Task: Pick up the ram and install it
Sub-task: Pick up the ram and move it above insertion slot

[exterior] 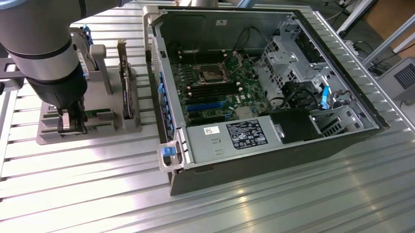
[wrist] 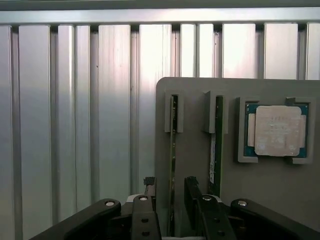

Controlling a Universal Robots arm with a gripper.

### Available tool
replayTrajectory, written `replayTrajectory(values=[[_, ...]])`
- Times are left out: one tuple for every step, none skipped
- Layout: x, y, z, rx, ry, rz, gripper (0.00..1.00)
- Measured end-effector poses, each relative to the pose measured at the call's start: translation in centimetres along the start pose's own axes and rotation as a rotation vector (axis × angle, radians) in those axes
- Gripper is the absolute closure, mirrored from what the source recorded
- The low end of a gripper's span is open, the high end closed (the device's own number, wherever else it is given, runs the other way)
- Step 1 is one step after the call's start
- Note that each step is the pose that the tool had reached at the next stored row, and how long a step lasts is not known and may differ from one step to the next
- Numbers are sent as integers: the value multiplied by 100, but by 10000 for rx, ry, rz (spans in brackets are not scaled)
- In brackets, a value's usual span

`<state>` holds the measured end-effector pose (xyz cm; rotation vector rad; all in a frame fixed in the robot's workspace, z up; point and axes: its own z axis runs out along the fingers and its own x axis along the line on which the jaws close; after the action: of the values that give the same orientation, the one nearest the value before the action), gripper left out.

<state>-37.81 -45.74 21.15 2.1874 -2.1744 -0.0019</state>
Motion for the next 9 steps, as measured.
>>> replayTrajectory(values=[[0, 3, 5, 1, 0, -2, 64], [-1, 9, 8, 0, 0, 0, 64], [-1, 21, 14, 1, 0, 1, 64], [-1, 34, 18, 0, -1, 1, 64], [-2, 51, 23, 0, 0, 1, 64], [-2, 59, 30, 1, -1, -2, 64], [-2, 61, 35, 0, 1, -10, 64], [-2, 62, 36, 1, 0, -11, 64], [-2, 61, 36, 1, 0, -11, 64]])
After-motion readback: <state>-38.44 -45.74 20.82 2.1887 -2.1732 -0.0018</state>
